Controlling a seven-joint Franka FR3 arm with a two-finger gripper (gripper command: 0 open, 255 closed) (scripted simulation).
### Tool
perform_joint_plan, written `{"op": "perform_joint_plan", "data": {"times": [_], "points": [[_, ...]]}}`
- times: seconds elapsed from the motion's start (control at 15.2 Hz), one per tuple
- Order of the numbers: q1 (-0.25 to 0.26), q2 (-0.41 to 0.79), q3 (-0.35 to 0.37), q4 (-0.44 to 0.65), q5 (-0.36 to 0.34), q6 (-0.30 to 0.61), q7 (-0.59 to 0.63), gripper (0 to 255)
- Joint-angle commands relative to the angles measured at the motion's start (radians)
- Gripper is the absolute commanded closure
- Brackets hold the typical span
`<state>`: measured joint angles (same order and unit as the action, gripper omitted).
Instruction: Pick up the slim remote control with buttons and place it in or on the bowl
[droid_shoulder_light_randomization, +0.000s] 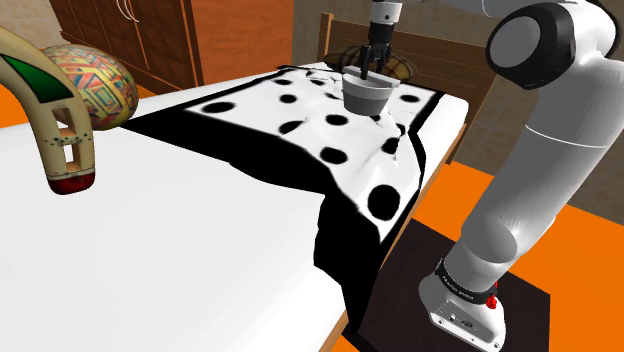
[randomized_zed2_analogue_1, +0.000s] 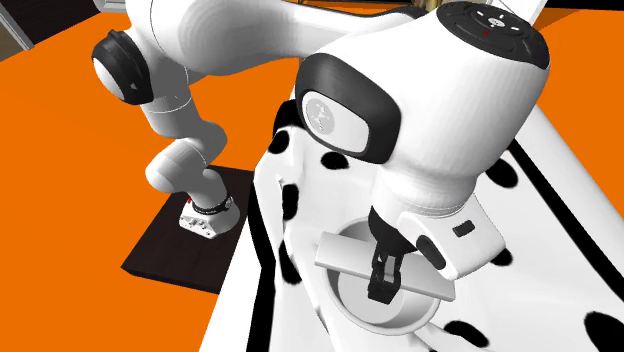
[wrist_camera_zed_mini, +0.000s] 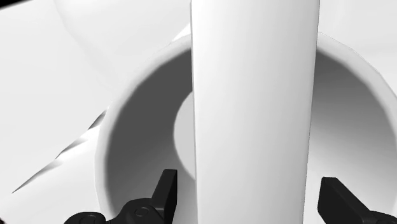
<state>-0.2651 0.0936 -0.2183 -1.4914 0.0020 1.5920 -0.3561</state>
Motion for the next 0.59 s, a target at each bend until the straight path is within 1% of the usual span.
{"op": "perform_joint_plan", "data": {"times": [0.0, 0.2, 0.46, 0.53], "points": [[0.0, 0.001, 0.0, 0.0, 0.0, 0.0, 0.0, 0], [0.0, 0.0, 0.0, -0.002, 0.0, 0.001, 0.0, 0], [-0.007, 0.051, -0.003, 0.195, 0.011, -0.147, -0.007, 0], [-0.007, 0.051, -0.003, 0.195, 0.011, -0.147, -0.007, 0]]}}
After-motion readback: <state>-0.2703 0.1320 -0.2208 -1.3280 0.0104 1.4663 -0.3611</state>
